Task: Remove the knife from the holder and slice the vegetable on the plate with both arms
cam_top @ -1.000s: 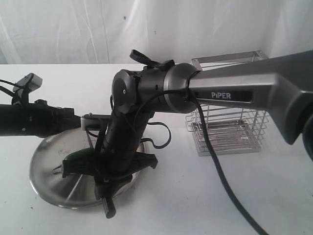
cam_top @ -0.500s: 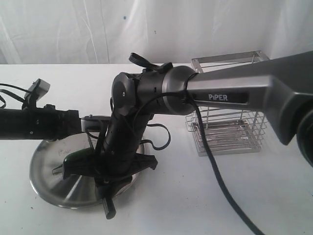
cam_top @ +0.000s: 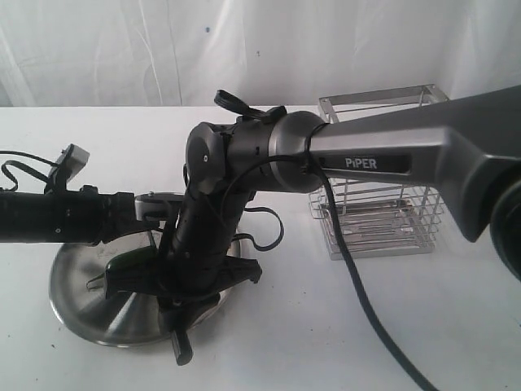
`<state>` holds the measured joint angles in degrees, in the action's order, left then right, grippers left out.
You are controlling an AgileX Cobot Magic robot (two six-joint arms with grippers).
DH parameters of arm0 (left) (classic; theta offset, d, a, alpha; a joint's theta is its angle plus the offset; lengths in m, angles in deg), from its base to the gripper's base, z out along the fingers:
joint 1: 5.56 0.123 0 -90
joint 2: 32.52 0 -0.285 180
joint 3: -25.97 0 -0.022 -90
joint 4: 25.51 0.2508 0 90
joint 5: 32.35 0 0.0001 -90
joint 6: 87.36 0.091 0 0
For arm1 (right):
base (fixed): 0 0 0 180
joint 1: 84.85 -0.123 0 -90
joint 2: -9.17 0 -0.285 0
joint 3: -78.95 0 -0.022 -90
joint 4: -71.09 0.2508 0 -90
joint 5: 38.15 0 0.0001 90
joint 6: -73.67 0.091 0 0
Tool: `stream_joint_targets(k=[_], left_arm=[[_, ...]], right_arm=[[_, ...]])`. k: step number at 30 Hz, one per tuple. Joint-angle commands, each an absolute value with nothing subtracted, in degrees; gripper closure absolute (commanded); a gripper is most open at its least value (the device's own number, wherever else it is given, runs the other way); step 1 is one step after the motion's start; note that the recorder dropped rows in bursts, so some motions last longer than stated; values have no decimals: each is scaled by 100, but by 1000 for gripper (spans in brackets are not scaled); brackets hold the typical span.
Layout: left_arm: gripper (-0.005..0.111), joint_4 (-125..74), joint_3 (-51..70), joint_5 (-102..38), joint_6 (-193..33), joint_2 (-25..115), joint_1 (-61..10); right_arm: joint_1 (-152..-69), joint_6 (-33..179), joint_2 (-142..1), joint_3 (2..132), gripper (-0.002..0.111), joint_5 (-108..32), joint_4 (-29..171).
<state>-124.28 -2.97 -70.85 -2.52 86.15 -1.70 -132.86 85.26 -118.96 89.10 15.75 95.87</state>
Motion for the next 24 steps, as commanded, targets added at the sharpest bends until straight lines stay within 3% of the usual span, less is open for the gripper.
stream_joint_targets(k=[1, 9, 24], left_arm=[[107, -12546, -319, -6920, -256, 8769, -170], [107, -11571, -319, -5787, -1290, 8803, -170], [107, -10871, -319, -5576, -1694, 8803, -170]], right_arm=[[-13280, 8545, -11875, 8932, 108, 1535, 9576], [-13280, 8545, -11875, 8932, 108, 1535, 9576], [-13280, 8545, -11875, 8932, 108, 1759, 9472]])
